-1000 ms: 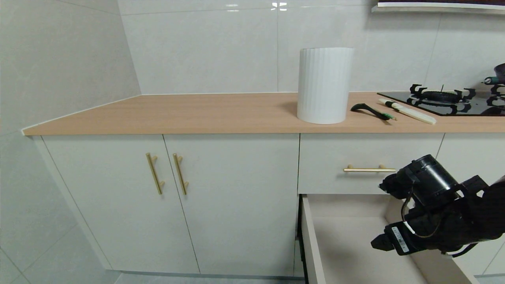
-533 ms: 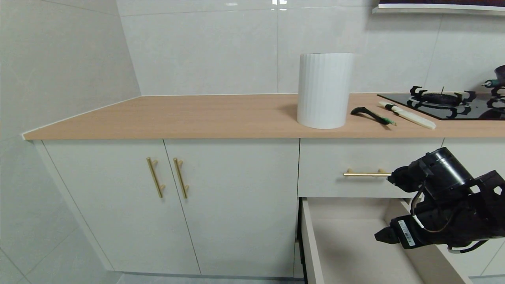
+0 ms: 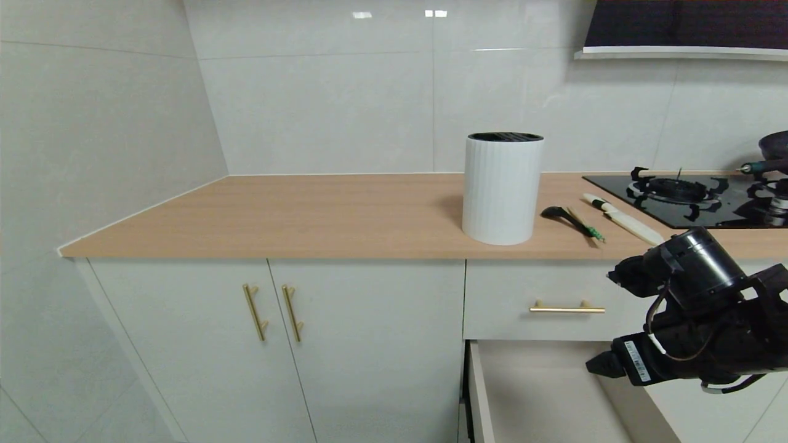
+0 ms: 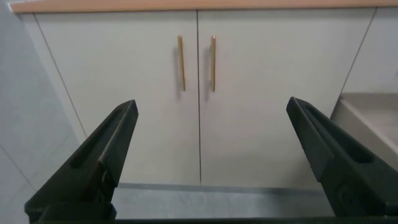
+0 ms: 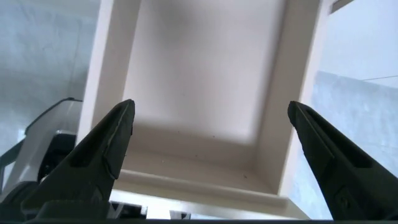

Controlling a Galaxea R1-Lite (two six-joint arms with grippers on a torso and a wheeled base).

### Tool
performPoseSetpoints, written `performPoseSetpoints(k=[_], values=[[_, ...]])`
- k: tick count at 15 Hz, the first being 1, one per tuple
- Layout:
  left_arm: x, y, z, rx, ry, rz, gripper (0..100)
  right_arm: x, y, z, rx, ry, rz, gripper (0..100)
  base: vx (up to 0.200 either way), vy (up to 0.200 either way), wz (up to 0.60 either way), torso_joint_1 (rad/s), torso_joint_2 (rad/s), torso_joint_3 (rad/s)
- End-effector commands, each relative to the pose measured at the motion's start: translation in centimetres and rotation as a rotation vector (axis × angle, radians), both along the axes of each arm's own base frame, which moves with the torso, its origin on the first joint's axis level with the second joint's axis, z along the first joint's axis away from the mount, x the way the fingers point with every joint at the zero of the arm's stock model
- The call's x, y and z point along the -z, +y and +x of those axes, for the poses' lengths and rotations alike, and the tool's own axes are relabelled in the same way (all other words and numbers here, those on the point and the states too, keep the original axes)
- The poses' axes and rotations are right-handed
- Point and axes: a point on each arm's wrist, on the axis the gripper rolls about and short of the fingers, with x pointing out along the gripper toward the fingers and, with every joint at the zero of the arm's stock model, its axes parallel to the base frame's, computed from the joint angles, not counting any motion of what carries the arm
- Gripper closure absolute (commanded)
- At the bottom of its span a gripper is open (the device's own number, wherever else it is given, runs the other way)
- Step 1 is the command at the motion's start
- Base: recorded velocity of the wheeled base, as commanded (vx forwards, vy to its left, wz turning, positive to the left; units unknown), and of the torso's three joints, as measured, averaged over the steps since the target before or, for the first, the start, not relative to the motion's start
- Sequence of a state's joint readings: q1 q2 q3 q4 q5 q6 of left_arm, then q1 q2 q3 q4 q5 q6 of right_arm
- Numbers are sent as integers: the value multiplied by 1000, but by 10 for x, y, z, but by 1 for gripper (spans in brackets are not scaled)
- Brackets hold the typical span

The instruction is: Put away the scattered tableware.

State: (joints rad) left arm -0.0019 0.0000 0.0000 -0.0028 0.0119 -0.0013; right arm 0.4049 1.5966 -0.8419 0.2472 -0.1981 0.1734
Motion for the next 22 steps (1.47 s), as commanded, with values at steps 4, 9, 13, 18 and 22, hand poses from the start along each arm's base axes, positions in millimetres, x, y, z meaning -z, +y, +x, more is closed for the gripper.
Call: performPoseSetpoints(k=[4,9,13,18,22], values=[[0,0,0,-1,0,0,0,-2,-1,0,16,-19,-17,0,0,0,0,179,-432,-255],[0,0,0,-1,0,0,0,-27,-13,28,126,-215,4,0,0,0,0,30,-70,-40],[0,0,0,-1,0,0,0,-44,-27,75,212,-287,31,0,0,0,0,0,0,0],[0,0,0,-1,1,0,0,-33,-18,123,220,-292,37,0,0,0,0,0,0,0],[0,0,0,-1,0,0,0,-22,-14,150,252,-294,56,0,0,0,0,0,0,0]])
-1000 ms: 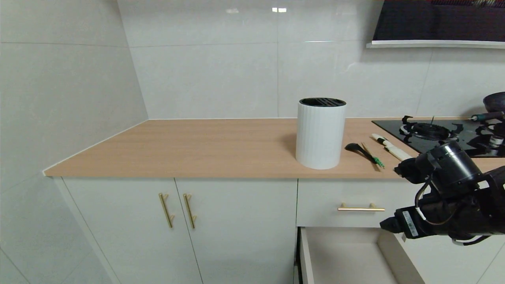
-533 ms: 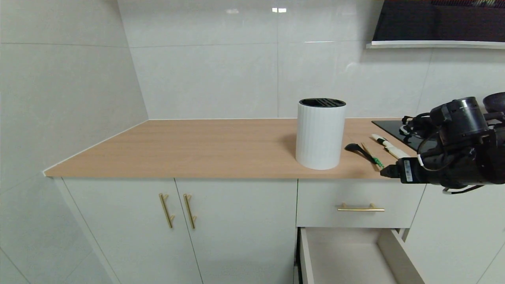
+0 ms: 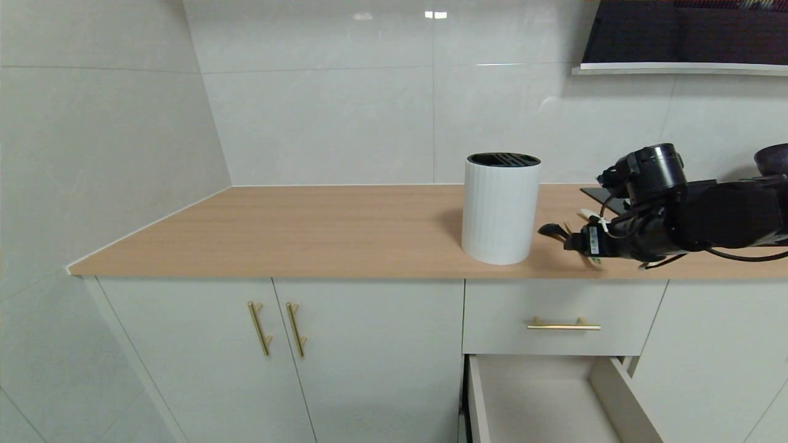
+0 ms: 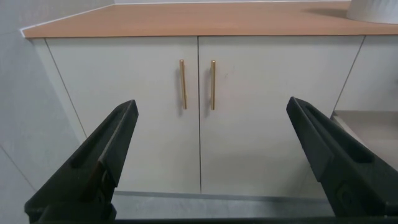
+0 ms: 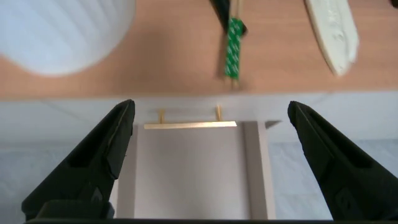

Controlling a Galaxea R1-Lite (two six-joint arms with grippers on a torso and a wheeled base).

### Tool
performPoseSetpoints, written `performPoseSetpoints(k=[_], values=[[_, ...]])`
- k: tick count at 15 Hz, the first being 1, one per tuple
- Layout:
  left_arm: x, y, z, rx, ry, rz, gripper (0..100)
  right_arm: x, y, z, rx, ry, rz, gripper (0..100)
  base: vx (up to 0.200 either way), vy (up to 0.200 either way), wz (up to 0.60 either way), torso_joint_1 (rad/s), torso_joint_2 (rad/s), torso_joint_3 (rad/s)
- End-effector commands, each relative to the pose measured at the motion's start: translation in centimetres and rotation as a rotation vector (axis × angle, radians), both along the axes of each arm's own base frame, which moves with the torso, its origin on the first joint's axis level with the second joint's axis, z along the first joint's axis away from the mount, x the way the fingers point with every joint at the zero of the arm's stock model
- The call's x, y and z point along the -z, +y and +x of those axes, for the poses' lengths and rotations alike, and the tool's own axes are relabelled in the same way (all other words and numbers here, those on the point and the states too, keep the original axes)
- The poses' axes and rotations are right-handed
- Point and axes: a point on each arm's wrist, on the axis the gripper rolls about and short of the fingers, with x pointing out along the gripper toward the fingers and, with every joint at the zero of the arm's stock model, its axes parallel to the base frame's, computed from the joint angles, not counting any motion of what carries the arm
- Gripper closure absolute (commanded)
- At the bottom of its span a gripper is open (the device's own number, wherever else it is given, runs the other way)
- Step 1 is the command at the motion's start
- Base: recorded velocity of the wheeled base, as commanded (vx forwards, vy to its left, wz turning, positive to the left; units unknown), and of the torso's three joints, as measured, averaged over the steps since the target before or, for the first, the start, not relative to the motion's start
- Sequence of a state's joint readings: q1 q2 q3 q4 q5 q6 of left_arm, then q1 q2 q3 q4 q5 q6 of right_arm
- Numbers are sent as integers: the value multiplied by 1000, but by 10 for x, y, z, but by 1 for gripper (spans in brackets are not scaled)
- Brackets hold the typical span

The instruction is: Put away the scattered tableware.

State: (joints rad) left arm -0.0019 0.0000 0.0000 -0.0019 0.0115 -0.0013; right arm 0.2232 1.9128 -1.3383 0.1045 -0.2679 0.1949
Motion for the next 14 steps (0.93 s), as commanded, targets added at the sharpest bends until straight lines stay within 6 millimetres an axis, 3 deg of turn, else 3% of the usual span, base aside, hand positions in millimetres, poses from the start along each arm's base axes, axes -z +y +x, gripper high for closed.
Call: performPoseSetpoints(k=[1,8,14], values=[[0,0,0,-1,-1,0,0,15,-3,19,30,14,16,0,0,0,0,0,0,0],[0,0,0,-1,0,0,0,34,-16,41,75,37,7,0,0,0,0,0,0,0],[0,0,0,-1,-1,0,0,42,-18,46,83,53,4,0,0,0,0,0,0,0]])
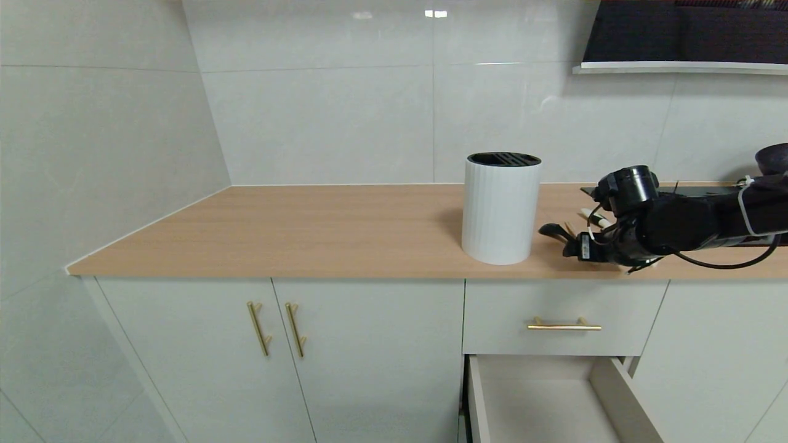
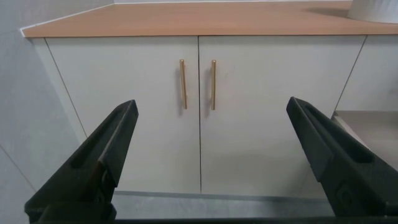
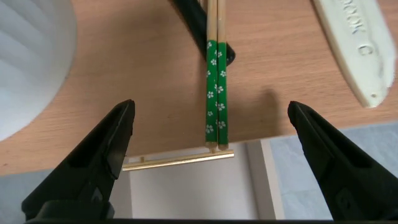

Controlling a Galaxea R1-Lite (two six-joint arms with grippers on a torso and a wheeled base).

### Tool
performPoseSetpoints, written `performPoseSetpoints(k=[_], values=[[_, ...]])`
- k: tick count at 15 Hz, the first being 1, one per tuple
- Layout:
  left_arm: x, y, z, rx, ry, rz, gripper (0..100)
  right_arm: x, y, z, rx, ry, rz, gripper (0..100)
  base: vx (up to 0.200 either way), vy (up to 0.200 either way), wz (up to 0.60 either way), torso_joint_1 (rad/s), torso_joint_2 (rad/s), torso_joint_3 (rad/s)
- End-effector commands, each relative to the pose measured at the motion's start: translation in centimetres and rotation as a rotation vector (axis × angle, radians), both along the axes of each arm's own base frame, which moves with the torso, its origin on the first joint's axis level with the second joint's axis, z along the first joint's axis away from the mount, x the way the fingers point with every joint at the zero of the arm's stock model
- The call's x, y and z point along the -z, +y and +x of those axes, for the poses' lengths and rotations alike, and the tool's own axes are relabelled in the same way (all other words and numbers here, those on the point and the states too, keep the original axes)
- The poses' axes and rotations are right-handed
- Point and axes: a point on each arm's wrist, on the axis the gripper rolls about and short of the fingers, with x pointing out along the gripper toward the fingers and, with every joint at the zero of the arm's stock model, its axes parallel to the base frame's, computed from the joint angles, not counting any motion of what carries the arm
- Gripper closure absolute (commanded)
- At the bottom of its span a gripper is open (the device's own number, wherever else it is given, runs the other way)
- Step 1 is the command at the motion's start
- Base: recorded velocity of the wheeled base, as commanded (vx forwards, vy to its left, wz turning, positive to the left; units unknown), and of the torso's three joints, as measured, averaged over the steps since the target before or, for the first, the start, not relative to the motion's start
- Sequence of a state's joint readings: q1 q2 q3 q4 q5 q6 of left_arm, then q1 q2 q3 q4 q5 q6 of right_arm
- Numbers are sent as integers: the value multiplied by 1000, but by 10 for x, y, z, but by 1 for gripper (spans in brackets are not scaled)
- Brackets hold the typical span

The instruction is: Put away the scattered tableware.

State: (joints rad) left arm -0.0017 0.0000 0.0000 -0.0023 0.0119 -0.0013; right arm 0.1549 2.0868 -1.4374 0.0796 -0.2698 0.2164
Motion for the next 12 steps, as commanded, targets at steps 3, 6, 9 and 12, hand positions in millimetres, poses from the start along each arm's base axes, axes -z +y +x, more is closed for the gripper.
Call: performPoseSetpoints(k=[3,6,9,12], values=[[0,0,0,-1,-1,0,0,4,0,1,0,12,-2,100,0,0,0,0,0,0],[0,0,0,-1,1,0,0,5,0,1,0,16,-3,100,0,0,0,0,0,0],[0,0,0,-1,-1,0,0,-10,-2,-6,12,-17,-2,100,0,0,0,0,0,0],[0,0,0,-1,-1,0,0,-46,-7,-42,22,-81,15,100,0,0,0,0,0,0]])
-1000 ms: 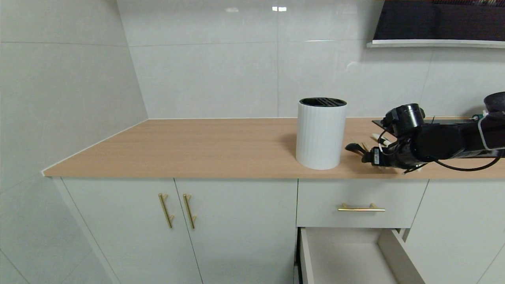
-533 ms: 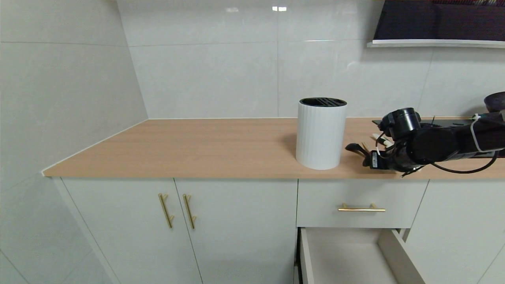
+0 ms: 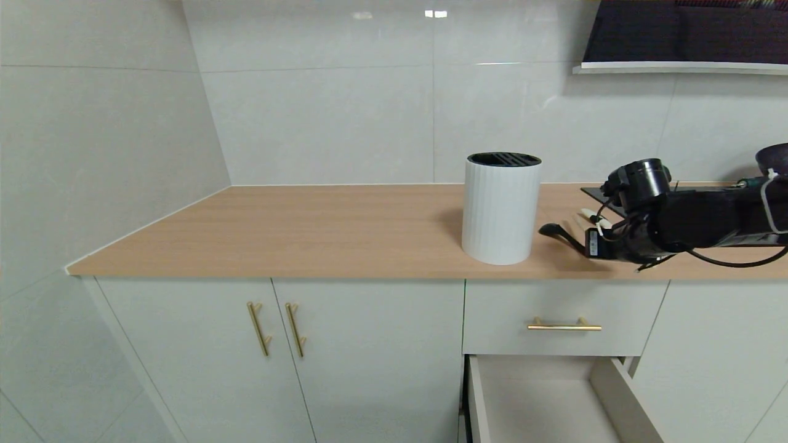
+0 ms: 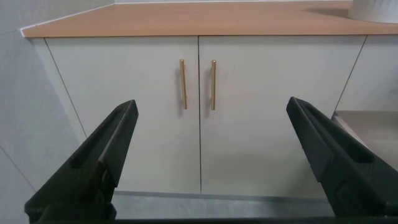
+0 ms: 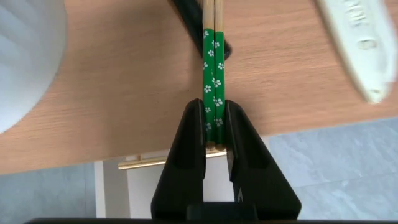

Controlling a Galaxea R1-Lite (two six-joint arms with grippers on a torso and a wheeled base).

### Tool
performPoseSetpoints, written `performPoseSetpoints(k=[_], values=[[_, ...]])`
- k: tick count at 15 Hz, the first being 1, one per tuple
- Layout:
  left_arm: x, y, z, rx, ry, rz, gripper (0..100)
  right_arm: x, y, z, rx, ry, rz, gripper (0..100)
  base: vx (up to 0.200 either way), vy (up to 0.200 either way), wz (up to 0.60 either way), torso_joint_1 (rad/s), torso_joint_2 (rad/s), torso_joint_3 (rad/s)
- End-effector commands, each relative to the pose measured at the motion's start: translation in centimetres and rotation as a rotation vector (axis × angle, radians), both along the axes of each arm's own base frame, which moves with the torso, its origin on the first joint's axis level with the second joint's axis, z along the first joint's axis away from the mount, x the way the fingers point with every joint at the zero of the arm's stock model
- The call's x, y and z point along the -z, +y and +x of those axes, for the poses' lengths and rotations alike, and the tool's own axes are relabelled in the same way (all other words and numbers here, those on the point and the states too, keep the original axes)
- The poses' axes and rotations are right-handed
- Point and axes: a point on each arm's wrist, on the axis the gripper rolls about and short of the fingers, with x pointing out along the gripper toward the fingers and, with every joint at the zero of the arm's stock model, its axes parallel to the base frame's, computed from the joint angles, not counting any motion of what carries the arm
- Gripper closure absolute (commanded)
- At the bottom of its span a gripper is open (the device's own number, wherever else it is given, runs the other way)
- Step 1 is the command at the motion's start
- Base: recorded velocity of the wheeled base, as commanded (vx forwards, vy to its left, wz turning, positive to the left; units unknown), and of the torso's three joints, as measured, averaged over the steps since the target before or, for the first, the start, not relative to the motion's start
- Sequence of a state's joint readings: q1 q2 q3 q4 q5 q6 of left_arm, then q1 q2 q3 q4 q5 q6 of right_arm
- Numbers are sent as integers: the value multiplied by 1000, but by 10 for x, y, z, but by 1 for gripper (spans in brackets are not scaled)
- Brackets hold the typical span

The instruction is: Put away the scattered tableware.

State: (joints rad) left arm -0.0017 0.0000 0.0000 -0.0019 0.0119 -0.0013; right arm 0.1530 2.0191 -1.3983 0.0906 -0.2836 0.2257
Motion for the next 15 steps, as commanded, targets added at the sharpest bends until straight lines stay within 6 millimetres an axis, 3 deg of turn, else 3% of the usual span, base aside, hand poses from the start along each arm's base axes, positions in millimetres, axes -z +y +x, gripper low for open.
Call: performPoseSetpoints(k=[1,2,5,7,9,10,12,15], values=[[0,0,0,-1,-1,0,0,-42,-6,-44,3,-83,18,100,0,0,0,0,0,0],[0,0,0,-1,-1,0,0,-45,-7,-50,4,-91,22,100,0,0,0,0,0,0],[0,0,0,-1,0,0,0,-70,-10,-105,26,-161,113,100,0,0,0,0,0,0],[0,0,0,-1,-1,0,0,-78,-7,-143,-26,-168,130,100,0,0,0,0,0,0],[0,0,0,-1,0,0,0,-81,-8,-167,-51,-141,128,100,0,0,0,0,0,0],[0,0,0,-1,0,0,0,-85,-7,-193,-105,-90,143,100,0,0,0,0,0,0],[0,0,0,-1,-1,0,0,-83,-10,-211,-166,-61,183,100,0,0,0,0,0,0],[0,0,0,1,0,0,0,-72,-12,-222,-210,-31,140,100,0,0,0,0,0,0]])
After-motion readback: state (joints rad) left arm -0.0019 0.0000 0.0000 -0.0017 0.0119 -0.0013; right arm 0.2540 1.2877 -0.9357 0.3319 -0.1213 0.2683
